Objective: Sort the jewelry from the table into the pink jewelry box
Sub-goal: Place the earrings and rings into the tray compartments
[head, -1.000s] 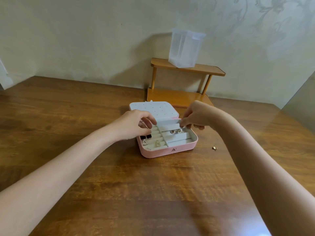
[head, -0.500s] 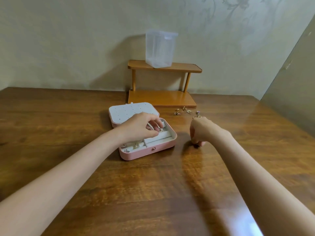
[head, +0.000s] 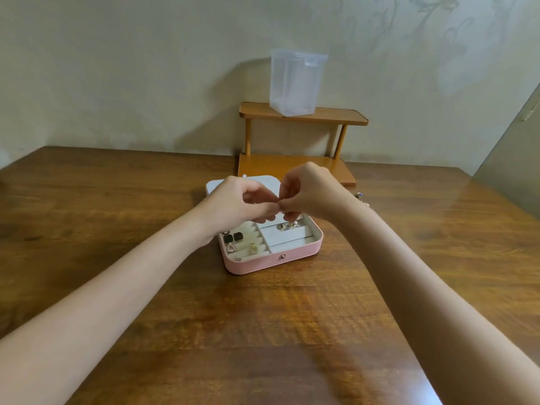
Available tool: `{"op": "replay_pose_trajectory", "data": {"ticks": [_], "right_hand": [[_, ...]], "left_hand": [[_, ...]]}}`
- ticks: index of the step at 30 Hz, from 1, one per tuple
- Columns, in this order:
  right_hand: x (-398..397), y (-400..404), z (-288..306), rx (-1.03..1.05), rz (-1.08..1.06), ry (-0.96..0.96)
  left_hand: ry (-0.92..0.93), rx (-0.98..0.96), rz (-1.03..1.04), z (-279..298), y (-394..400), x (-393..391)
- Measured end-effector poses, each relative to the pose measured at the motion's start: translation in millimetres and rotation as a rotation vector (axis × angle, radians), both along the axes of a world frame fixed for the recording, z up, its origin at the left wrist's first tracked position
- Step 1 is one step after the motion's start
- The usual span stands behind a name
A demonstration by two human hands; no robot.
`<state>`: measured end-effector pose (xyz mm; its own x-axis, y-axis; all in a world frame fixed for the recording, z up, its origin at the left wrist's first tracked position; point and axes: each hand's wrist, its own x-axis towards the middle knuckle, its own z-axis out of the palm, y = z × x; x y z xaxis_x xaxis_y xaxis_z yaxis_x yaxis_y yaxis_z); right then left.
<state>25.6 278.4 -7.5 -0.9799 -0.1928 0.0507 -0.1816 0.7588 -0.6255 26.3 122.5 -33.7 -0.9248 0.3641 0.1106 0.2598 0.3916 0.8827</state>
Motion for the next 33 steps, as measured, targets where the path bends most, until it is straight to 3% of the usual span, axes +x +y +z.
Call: {"op": "replay_pose_trajectory", "data": {"ticks": [7, 10, 15, 19, 22, 25, 29, 33], "right_hand": [[-9.0, -27.0, -0.8, 0.065, 0.113, 0.241], [-11.3, -31.0, -1.2, -0.029, 0.178, 0.218], [-16.6, -33.1, -12.4, -0.105, 0.224, 0.231], [-20.3, -28.9, -13.6, -0.175, 0.271, 0.123], [-27.4, -28.9, -18.9, -0.169, 0.234, 0.097], [-36.7, -34.3, -31.2, 0.027, 0.183, 0.124], [-45.4, -42.5, -44.9, 0.21, 0.166, 0.147], [-46.3, -48.5, -49.2, 0.274, 0.219, 0.178]], "left_hand": [[-0.025, 0.009, 0.132, 13.2, -25.1, -9.6], [-0.05, 0.004, 0.129, 10.6, -36.5, -16.4], [-0.243, 0.202, 0.103, -5.8, -43.2, -22.2], [-0.276, 0.228, 0.047, -11.6, -46.4, -24.4], [-0.104, -0.02, 0.081, -13.0, -49.8, -30.9], [0.143, -0.329, 0.161, -14.5, -56.5, -37.9], [0.18, -0.501, 0.089, -24.6, -57.3, -39.1], [0.211, -0.526, 0.096, -33.0, -54.5, -40.3]]}}
